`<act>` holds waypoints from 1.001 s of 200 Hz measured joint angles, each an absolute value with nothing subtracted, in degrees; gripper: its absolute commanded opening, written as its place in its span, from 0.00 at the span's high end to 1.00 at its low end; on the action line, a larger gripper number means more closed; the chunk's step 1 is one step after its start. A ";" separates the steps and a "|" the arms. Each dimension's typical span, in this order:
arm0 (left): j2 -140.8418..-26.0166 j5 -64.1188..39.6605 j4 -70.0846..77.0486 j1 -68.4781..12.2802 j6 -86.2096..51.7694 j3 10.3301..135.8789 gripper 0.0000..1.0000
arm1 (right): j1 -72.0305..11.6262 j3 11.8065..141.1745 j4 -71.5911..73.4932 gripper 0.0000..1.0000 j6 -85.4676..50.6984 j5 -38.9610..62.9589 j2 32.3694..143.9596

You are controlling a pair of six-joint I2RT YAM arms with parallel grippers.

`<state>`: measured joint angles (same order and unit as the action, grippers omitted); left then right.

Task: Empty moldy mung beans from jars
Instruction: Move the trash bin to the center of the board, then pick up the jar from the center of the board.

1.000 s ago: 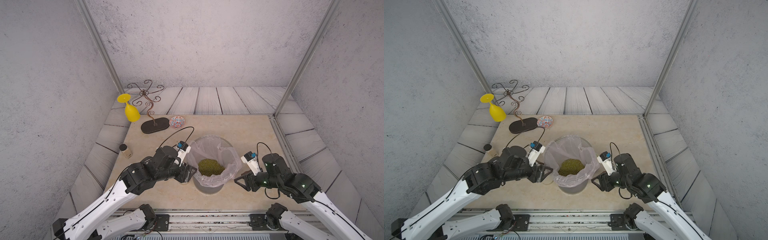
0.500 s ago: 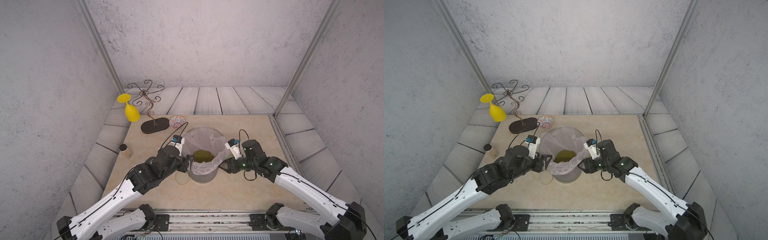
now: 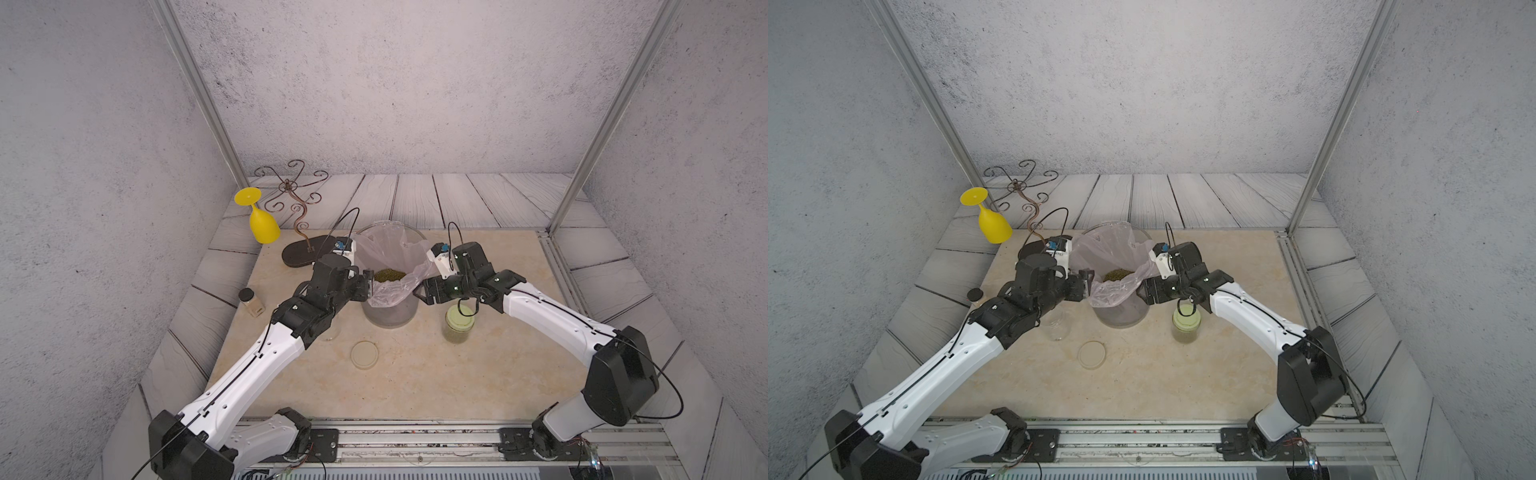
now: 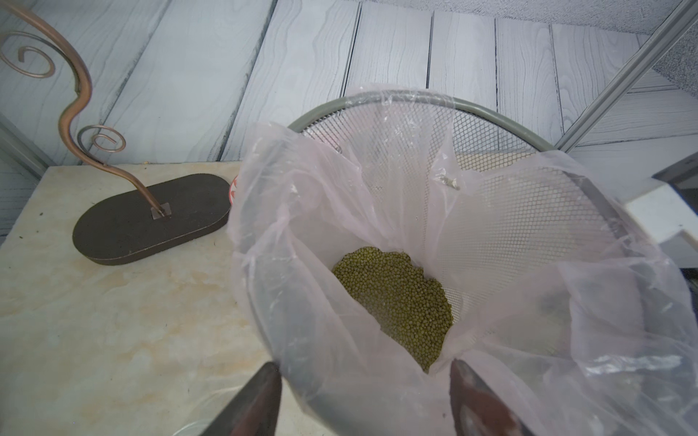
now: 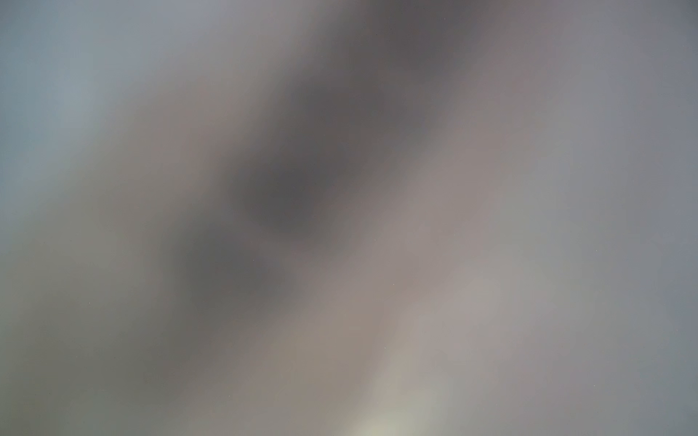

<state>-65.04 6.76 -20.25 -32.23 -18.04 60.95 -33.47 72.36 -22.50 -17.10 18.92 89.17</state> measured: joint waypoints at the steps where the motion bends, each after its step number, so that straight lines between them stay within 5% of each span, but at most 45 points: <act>1: -65.04 6.63 -20.38 -32.23 -17.96 61.01 0.23 | -33.43 72.55 -22.70 0.06 -16.93 18.90 89.19; 28: -63.26 4.40 -23.46 -32.58 -17.34 61.43 0.02 | -33.08 75.42 -28.64 0.01 -13.32 15.73 88.18; 100: -55.29 1.98 -36.34 -35.83 -19.46 65.93 0.02 | -33.08 68.55 -49.65 0.01 -8.95 2.35 73.25; 200: -53.08 0.32 -41.06 -39.40 -20.80 63.66 0.02 | -33.08 75.20 -55.48 0.01 -6.85 -1.63 87.66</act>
